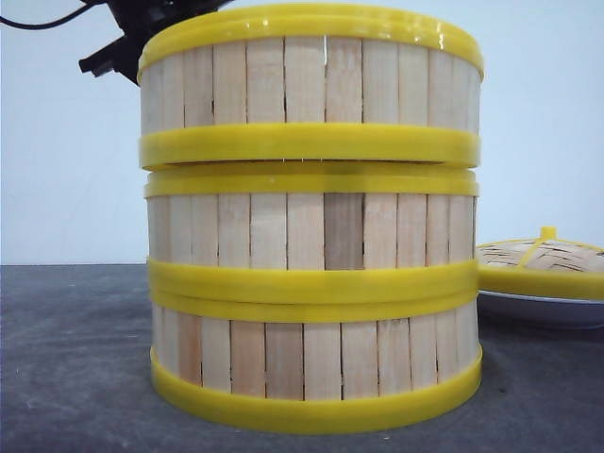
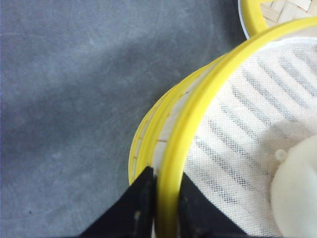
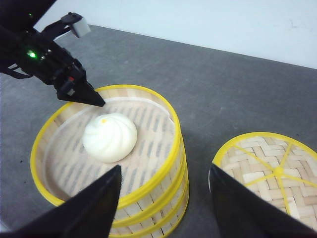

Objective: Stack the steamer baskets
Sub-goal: 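Carry the basket with the left gripper and set it on the stack, then open the left gripper and withdraw it from the stack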

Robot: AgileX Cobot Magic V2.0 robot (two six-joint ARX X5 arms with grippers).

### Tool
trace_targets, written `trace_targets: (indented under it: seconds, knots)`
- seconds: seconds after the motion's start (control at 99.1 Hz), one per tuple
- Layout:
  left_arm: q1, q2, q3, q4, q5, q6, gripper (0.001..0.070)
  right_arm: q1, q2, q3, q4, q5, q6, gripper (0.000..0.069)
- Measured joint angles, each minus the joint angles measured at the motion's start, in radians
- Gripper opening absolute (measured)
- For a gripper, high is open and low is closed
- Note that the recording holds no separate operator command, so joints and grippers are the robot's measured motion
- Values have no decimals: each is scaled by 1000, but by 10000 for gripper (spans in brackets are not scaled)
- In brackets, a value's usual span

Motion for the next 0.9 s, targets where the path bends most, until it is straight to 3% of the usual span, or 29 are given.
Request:
trace_targets:
  seconds: [0.736, 0.817, 0.898]
  knots:
    - [8, 43, 8, 43, 3, 3, 31, 0, 0, 0, -8, 0, 0, 343]
    - [9, 50, 9, 51, 9, 1, 53, 0, 0, 0, -19, 0, 0, 349]
    - [10, 63, 8, 65, 13, -2, 124, 0, 0, 0, -21, 0, 0, 399]
